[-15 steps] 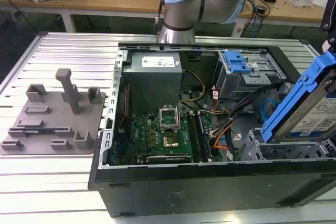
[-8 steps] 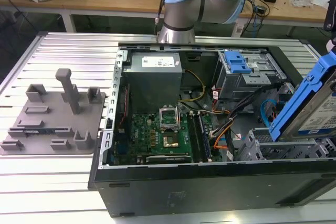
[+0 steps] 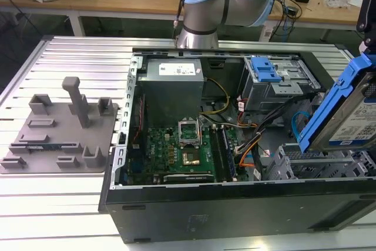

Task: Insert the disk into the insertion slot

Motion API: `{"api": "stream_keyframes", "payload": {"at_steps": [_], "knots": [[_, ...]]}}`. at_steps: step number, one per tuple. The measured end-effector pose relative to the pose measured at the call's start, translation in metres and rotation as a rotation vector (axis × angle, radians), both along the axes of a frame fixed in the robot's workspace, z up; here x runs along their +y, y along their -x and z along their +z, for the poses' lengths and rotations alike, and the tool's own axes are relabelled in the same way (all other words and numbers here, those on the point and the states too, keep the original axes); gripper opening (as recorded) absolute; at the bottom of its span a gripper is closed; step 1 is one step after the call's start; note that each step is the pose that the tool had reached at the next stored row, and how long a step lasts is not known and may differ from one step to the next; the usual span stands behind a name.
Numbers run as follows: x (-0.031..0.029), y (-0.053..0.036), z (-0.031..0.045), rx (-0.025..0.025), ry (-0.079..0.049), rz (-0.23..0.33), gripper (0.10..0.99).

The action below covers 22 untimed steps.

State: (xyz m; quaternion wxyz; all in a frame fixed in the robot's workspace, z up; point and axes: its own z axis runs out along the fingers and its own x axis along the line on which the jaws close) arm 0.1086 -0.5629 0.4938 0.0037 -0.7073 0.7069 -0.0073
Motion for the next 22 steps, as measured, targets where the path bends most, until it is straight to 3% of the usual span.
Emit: {"api": "stream_keyframes", "payload": {"at_steps": [1, 3, 5, 8, 15, 19, 22], "knots": [[0.0038, 0.0000, -0.0005, 0.0022, 0.000, -0.002, 0.369], [0.0106, 0.0000, -0.0013, 0.0135, 0.000, -0.003, 0.369], [0.0174, 0.0001, -0.0020, 0.0214, 0.000, -0.006, 0.369], [0.0221, -0.0002, -0.0027, 0.0219, 0.002, -0.011, 0.369], [0.0228, -0.0005, -0.0028, 0.0219, 0.002, -0.013, 0.369], [0.0238, -0.0017, -0.0029, 0.0219, 0.003, 0.037, 0.369], [0.0238, -0.0020, -0.0029, 0.0218, 0.003, 0.044, 0.369]]}}
